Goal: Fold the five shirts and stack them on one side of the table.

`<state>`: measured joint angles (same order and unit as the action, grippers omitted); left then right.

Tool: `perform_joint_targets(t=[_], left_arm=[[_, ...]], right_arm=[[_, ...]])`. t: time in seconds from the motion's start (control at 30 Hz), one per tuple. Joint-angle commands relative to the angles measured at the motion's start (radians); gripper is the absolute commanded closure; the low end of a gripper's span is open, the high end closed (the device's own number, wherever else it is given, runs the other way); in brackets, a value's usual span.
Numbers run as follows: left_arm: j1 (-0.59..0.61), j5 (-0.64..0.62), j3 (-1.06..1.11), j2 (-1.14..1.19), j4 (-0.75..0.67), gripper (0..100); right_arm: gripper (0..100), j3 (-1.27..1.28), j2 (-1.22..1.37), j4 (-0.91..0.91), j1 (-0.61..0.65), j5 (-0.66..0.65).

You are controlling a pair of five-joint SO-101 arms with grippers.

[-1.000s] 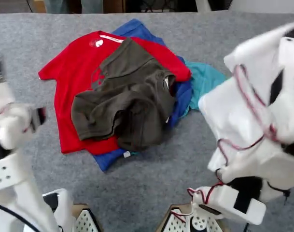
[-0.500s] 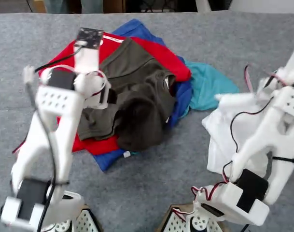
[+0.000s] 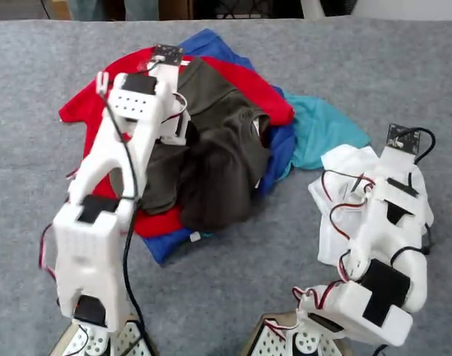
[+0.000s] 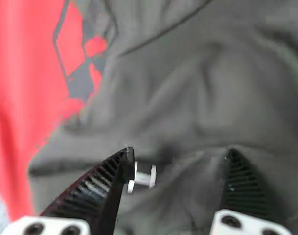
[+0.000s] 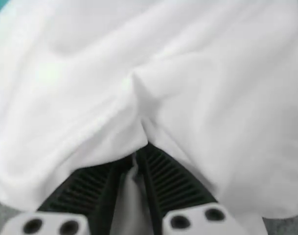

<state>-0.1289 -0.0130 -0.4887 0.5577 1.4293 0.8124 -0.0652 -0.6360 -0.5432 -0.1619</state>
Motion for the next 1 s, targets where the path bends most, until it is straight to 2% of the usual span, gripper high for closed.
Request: perform_joint_targets(t=[0.0, 0.17, 0.27, 0.4, 0.5, 0.6, 0.7, 0.9, 0.97], left_arm=[[-0.01, -0.008, -0.209, 0.149, -0.005, 70], [-0.021, -0.009, -0.367, 0.396, 0.014, 72], [-0.022, -0.006, -0.49, 0.488, 0.075, 80], [-0.01, -0.002, -0.661, 0.585, 0.153, 96], [0.031, -0.002, -0.753, 0.64, 0.212, 97], [0.137, 0.0, -0.854, 0.674, 0.281, 97], [0.298, -0.009, -0.944, 0.672, 0.324, 97], [0.596, -0.002, -1.175, 0.629, 0.328, 97], [0.682, -0.002, -1.179, 0.586, 0.321, 97]], right_arm=[[98.5, 0.007, 0.005, 0.02, 0.032, -0.005], [98.5, 0.002, 0.015, 0.017, 0.031, -0.005], [98.5, 0.002, 0.015, 0.017, 0.031, -0.005], [98.5, 0.002, 0.015, 0.017, 0.031, -0.005], [98.5, 0.002, 0.015, 0.017, 0.031, -0.005], [98.5, 0.002, 0.015, 0.017, 0.031, -0.005], [98.5, 0.002, 0.016, 0.017, 0.031, -0.005], [98.5, 0.002, 0.016, 0.017, 0.031, -0.005], [98.5, 0.002, 0.016, 0.017, 0.031, -0.005]])
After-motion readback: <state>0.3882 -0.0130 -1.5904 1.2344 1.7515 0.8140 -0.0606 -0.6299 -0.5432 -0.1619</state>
